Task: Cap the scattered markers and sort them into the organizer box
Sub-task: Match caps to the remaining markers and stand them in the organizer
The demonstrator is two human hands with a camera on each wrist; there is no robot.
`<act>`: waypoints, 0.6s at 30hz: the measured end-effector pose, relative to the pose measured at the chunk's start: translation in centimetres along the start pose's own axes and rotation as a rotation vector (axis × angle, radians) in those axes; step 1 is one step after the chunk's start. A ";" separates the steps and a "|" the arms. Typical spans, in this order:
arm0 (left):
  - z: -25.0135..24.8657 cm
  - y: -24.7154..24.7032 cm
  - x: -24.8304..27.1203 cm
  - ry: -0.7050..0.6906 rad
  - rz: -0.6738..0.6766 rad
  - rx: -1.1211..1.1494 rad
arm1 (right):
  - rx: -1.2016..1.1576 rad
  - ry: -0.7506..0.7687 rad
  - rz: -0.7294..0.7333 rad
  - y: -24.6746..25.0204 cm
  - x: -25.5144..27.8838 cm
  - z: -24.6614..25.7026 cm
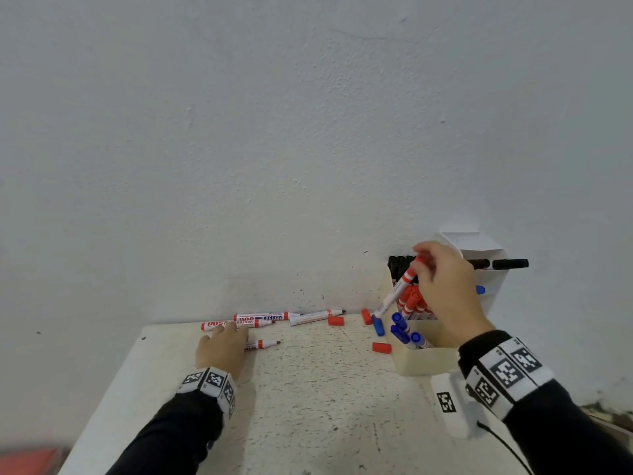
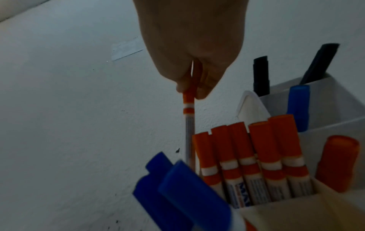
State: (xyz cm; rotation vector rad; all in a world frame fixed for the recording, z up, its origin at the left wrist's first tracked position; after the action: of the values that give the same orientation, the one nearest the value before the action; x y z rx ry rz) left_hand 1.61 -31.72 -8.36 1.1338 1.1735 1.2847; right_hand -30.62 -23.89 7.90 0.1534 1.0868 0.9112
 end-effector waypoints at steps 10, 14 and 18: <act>-0.1 0.0 0.1 -0.006 0.007 0.000 | 0.128 0.292 -0.154 2.6 -1.1 2.1; -0.3 0.0 0.2 -0.007 0.006 -0.004 | 0.059 0.096 0.101 -1.0 -0.8 -0.3; -0.6 0.1 0.2 -0.010 -0.005 0.014 | 0.164 -0.075 0.340 -3.9 0.5 -2.9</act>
State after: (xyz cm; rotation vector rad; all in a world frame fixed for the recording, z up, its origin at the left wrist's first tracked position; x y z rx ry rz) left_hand 1.02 -31.50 -8.33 1.1454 1.1792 1.2672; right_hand -30.74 -26.95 4.04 0.5168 1.0831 1.1083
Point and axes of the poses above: each hand's wrist, its own x-axis away from the middle knuckle, its own y-axis out of the back of the hand, z = x × y, the point moved 9 cm from there along -x, towards the middle knuckle, and after that the axes turned 11 degrees about y, right-handed, at the moved point
